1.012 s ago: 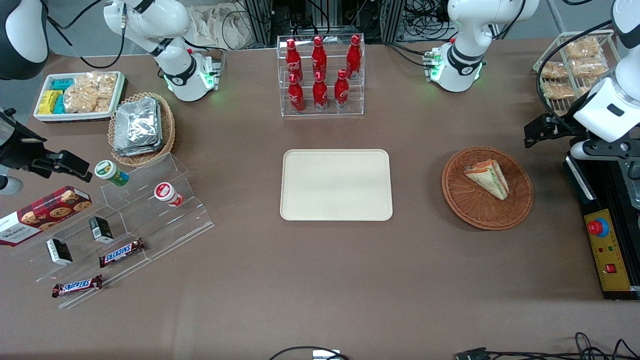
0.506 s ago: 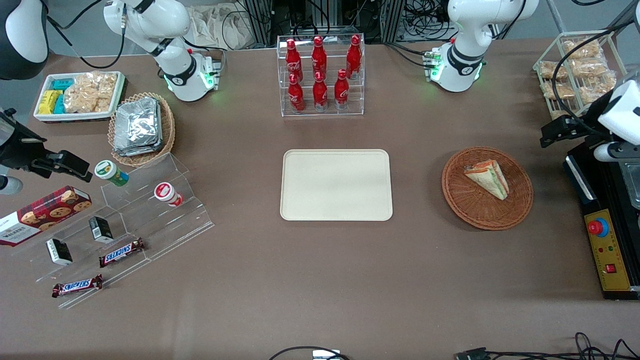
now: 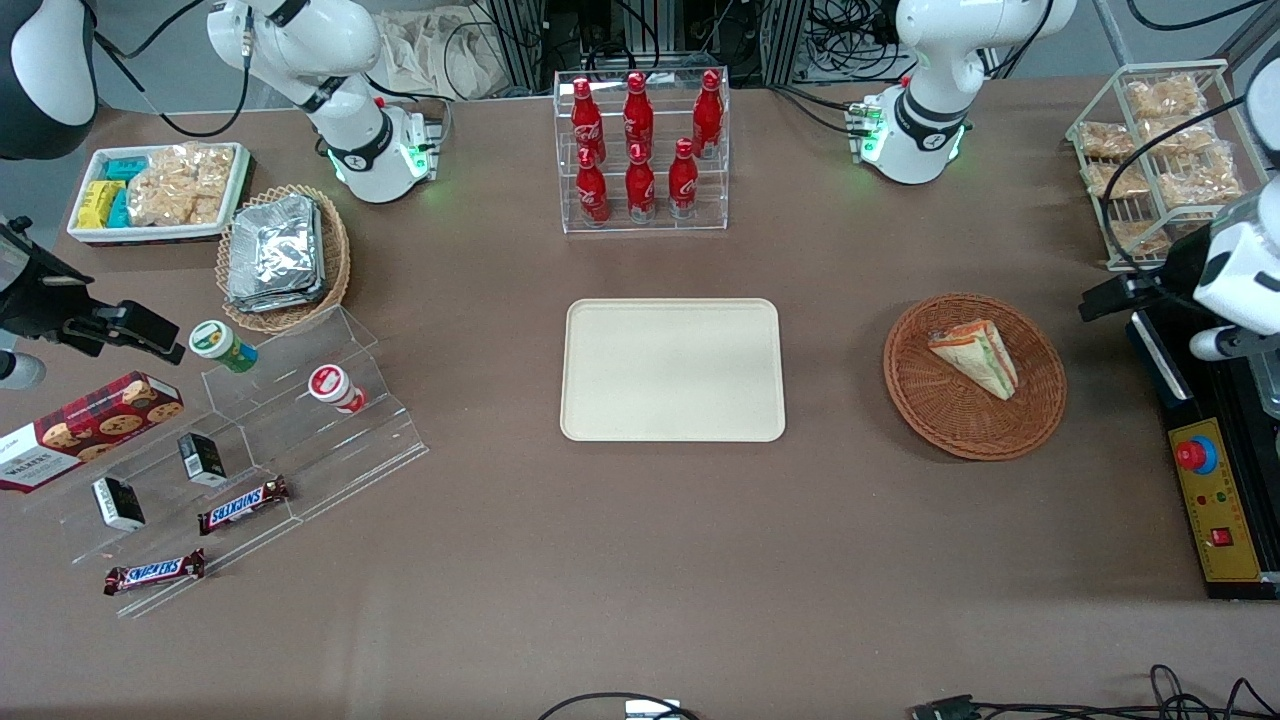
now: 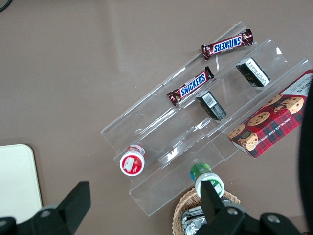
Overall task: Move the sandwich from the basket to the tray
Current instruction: 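Move the left gripper from rest over the sandwich in the wicker basket, then lower the open left gripper around the wrapped sandwich and close it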
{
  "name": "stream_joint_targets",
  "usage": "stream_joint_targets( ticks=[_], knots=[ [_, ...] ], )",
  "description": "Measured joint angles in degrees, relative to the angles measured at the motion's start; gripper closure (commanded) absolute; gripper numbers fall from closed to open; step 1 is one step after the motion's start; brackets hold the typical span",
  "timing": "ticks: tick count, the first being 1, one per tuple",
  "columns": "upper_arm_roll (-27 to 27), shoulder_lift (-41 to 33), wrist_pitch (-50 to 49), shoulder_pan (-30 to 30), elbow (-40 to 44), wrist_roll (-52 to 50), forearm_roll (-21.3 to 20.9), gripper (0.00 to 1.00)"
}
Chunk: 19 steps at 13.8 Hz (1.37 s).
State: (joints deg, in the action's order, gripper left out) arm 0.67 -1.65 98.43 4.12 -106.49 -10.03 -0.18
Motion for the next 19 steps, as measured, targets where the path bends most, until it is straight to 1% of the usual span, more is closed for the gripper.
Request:
stream_joint_targets(
  ticks=[4,6,10,19],
  knots=[
    [0.17,-3.40,11.47,-0.02,-12.68,-7.82,0.00,0.00],
    [0.22,-4.29,15.91,-0.02,-17.62,-11.30,0.00,0.00],
    [0.36,-4.49,20.54,-0.03,-22.46,-15.91,0.00,0.00],
    [0.38,-4.50,37.69,-0.04,-36.39,-21.38,0.00,0.00]
  ],
)
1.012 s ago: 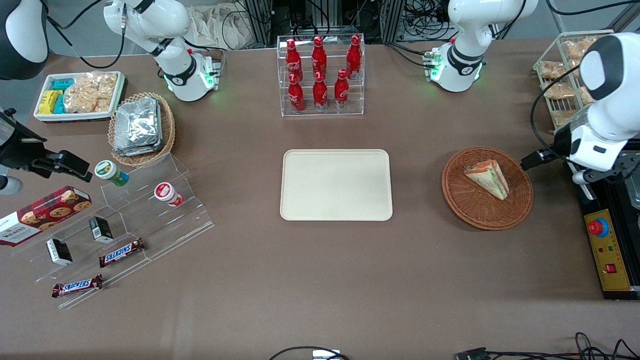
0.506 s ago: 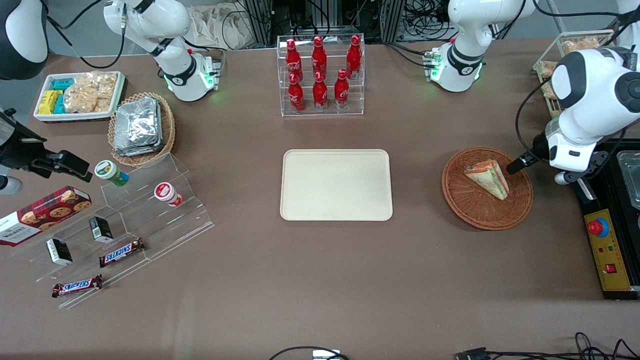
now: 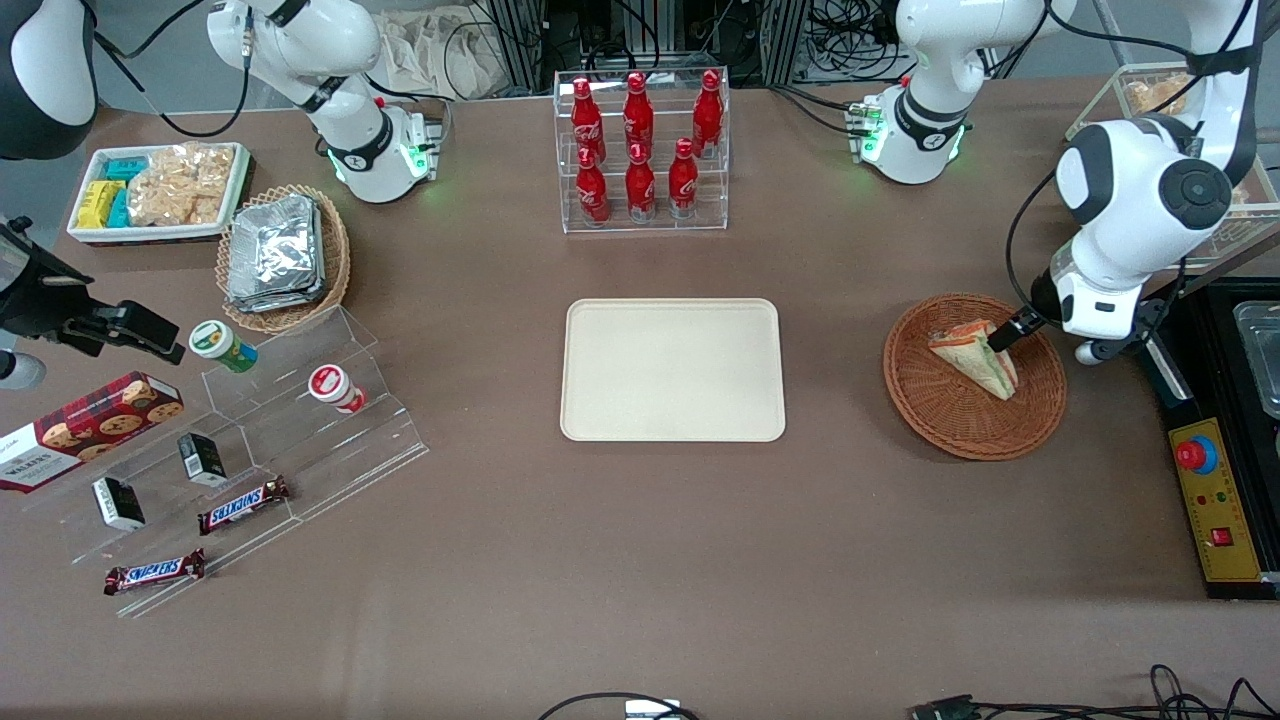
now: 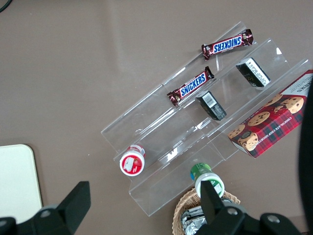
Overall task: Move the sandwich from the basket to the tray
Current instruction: 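Lower the open left gripper around the wrapped sandwich and close it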
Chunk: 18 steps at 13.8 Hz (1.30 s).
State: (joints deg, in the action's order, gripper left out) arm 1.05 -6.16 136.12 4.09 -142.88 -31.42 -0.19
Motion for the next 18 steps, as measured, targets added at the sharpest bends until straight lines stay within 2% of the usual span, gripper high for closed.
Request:
stream_joint_targets(
  ticks=[7,15,16,17,18],
  knots=[
    [0.06,1.41,7.29,-0.01,-4.55,-2.70,0.00,0.00],
    [0.16,7.59,17.28,-0.07,-7.29,-4.04,0.00,0.00],
    [0.16,8.11,17.85,-0.07,-7.45,-4.06,0.00,0.06],
    [0.16,8.56,18.30,-0.07,-7.57,-4.11,0.01,0.21],
    [0.16,8.90,18.49,-0.07,-7.59,-4.28,0.01,0.45]
  ],
)
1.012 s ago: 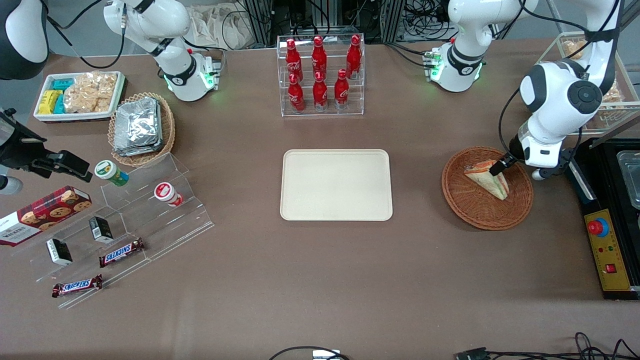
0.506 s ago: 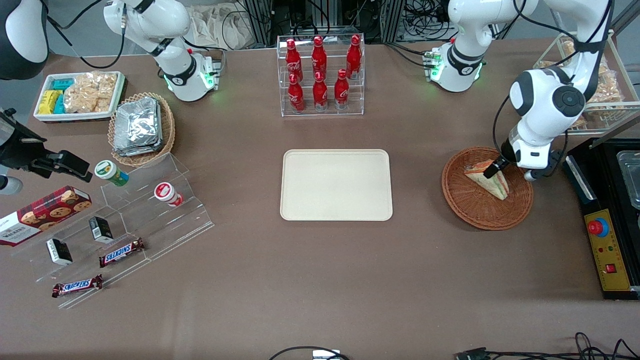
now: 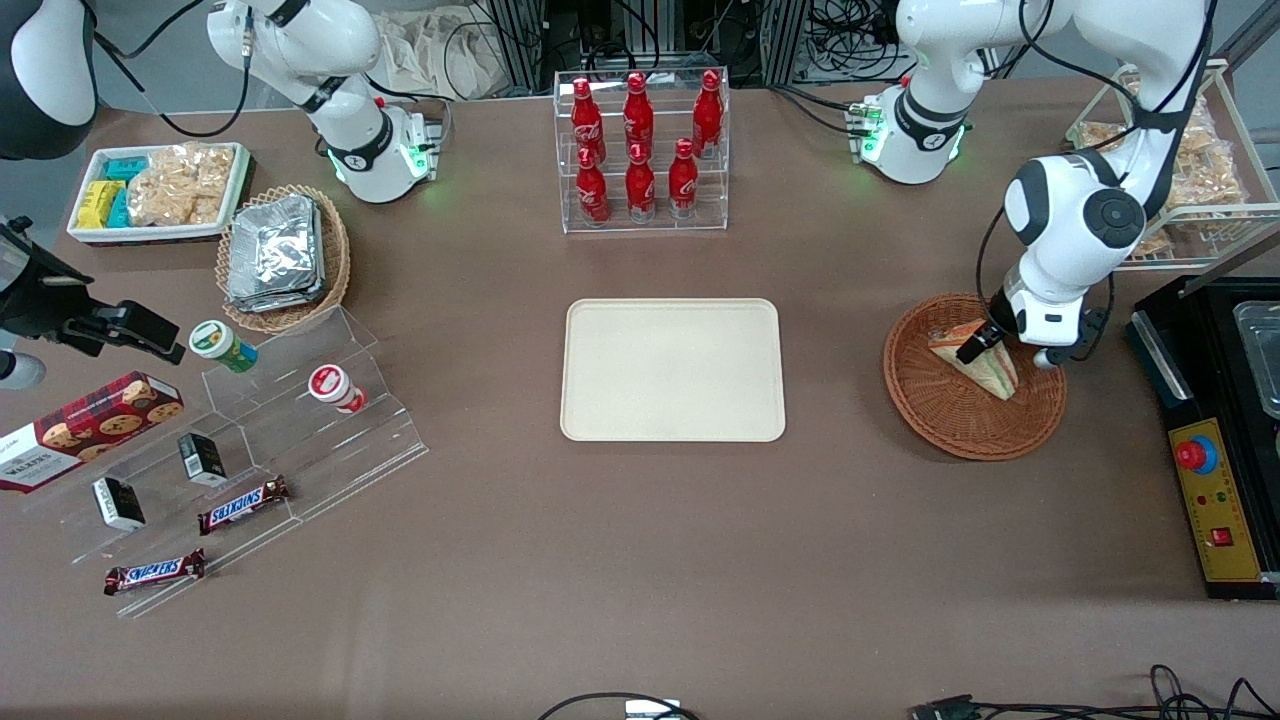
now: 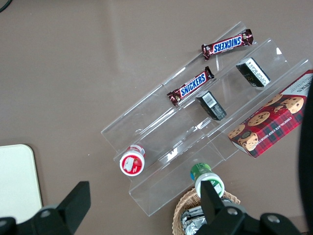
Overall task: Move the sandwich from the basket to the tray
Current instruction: 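Lower the open left gripper around the wrapped sandwich and close it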
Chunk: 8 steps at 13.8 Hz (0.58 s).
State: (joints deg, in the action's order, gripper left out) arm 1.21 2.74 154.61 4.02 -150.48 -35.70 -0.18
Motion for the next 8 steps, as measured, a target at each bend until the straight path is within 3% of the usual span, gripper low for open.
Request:
stream_joint_targets(
  ticks=[1,3,8],
  knots=[
    [0.00,0.20,0.10,0.00,0.00,-0.53,0.00,0.58],
    [0.00,0.50,0.23,0.00,0.00,-1.78,0.00,0.73],
    [0.06,0.45,0.41,-0.13,0.41,-3.38,0.00,0.80]
  ],
)
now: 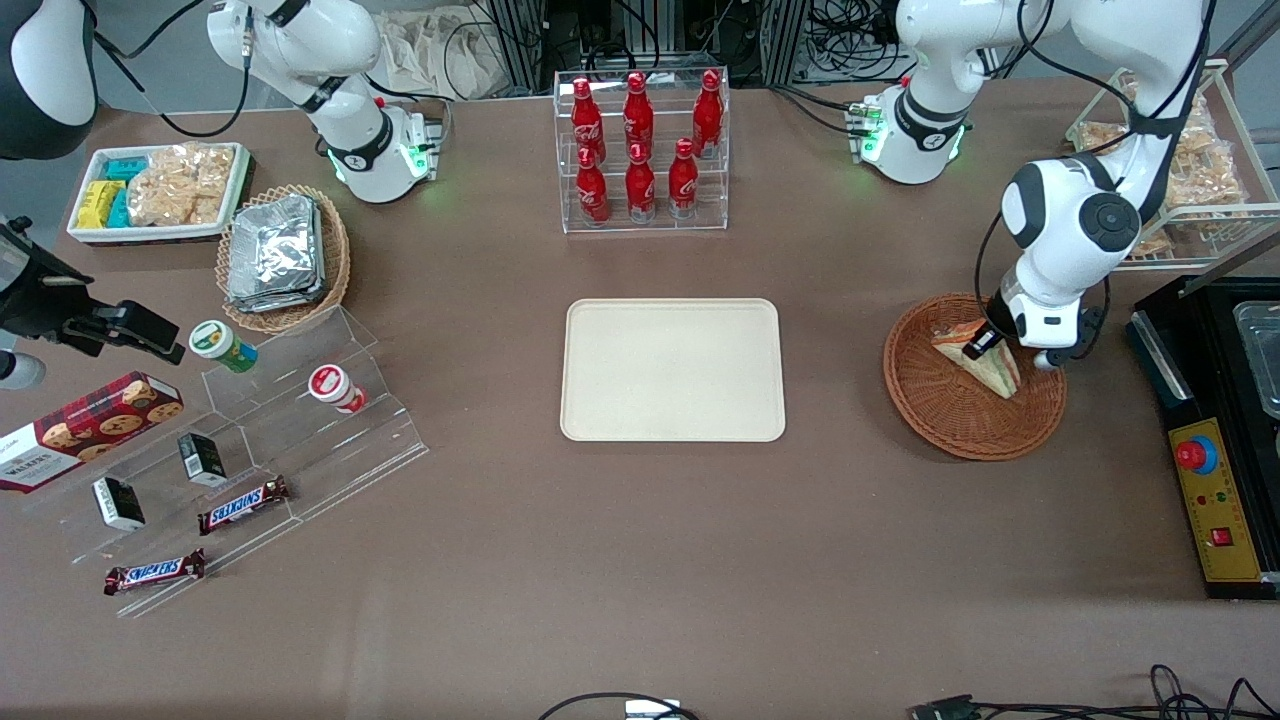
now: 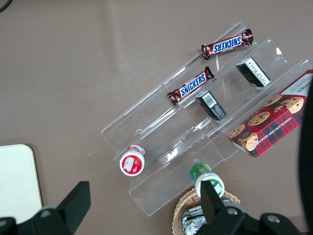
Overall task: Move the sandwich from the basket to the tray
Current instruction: 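Lower the open left gripper around the wrapped sandwich and close it, then lift the sandwich and carry it with the left gripper over the cream tray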
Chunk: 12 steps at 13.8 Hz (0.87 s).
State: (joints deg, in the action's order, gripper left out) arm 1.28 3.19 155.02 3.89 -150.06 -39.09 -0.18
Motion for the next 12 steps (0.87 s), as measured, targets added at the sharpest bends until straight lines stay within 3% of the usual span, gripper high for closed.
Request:
stream_joint_targets(
  ticks=[6,12],
  knots=[
    [2.78,-5.63,-16.07,-0.14,7.99,0.57,-5.29,0.82],
    [5.54,-7.42,-36.13,-0.98,24.72,12.70,-5.27,0.84]
  ],
)
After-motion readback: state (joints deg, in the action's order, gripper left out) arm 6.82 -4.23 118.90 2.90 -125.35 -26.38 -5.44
